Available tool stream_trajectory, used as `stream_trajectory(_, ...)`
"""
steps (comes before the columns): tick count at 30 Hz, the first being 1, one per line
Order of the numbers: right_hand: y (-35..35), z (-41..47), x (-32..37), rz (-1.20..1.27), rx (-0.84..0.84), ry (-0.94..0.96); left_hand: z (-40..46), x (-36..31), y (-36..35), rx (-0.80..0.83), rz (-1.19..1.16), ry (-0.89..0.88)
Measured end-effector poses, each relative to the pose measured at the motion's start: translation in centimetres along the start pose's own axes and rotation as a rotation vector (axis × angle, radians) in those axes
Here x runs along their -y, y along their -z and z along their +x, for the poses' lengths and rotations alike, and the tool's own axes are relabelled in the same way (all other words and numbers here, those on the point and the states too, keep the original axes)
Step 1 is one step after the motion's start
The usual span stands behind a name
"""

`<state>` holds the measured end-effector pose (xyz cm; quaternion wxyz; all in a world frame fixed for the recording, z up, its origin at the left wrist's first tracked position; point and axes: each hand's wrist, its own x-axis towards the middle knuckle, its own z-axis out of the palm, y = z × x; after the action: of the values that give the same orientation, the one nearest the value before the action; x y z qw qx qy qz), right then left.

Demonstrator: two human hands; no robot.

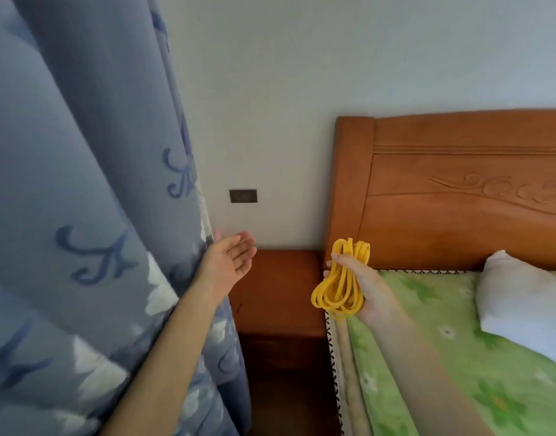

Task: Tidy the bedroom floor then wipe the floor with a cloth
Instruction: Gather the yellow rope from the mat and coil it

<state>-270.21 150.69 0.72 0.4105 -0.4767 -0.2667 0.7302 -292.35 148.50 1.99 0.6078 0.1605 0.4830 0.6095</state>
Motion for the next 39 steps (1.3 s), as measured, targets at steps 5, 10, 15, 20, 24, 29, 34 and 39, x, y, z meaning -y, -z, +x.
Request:
stream_trajectory(5, -4.1, 6.8, 1.2, -0.005, 0.013, -0.011, 6.2, -2.6, 1.7, -0.015, 0.022, 0.001)
stream_trajectory(10, -7.5, 11.6, 1.1, -0.002, 0.042, -0.051, 10.0, -4.6, 3.7, -0.069, 0.011, -0.004)
stream_trajectory(15, -10.1, 15.6, 1.0, 0.016, 0.081, -0.092, 12.5, -6.1, 5.5, -0.138, -0.004, -0.011)
stream_trajectory(20, -12.3, 19.7, 0.6, -0.014, 0.121, -0.155, 14.4, -7.3, 6.9, -0.216, -0.043, -0.022)
stream_trajectory(24, -14.3, 23.3, 0.7, -0.029, 0.161, -0.202, 16.2, -8.4, 8.3, -0.269, -0.081, -0.043)
stream_trajectory(29, -16.5, 28.1, 0.6, -0.053, 0.172, -0.256, 19.0, -10.0, 10.1, -0.343, -0.138, -0.063)
stream_trajectory(34, -18.2, 32.6, -1.1, -0.104, 0.162, -0.308, 21.7, -10.3, 11.5, -0.406, -0.167, -0.078)
stream_trajectory(39, -19.5, 36.4, -2.7, -0.145, 0.193, -0.374, 24.8, -9.2, 12.4, -0.472, -0.172, -0.072)
